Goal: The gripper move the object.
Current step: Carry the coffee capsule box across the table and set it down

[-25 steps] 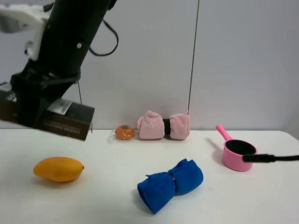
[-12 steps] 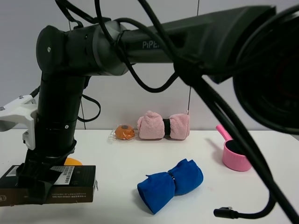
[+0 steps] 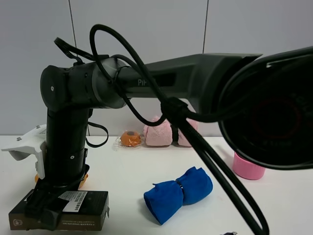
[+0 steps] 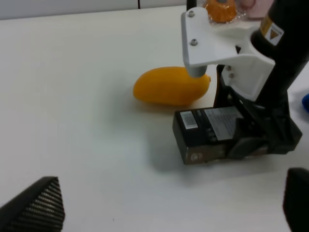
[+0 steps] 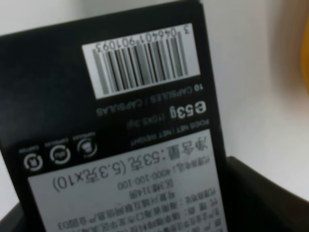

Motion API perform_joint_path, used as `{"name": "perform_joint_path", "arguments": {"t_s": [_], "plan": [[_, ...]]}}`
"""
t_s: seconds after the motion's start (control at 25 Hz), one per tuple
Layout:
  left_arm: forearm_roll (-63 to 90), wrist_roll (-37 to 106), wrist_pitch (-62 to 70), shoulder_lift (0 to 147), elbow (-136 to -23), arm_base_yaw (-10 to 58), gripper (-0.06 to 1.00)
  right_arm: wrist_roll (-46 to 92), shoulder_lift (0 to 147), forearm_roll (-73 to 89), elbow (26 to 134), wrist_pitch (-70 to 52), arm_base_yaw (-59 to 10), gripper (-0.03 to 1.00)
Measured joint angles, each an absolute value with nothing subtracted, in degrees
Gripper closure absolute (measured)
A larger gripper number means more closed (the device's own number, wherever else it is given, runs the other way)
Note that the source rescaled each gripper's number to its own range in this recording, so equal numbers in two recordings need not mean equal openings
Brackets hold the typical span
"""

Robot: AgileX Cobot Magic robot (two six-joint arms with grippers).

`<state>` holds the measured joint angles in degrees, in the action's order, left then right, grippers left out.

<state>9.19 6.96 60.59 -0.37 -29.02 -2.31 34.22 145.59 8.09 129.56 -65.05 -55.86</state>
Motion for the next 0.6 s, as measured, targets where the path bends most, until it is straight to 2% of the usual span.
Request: {"name": "perform_joint_path", "arguments": {"t_s": [0.16, 0.6], "plan": [[9.2, 7.0, 60.6, -0.4, -29.0, -2.3, -0.06, 30.3, 145.7, 6.6, 129.6, -62.6, -55.4, 0.97], [9.2, 7.0, 60.6, -0.4, -29.0, -2.3, -0.06, 30.2, 146.2, 6.8, 129.6, -62.1, -55.2, 0.97]]}}
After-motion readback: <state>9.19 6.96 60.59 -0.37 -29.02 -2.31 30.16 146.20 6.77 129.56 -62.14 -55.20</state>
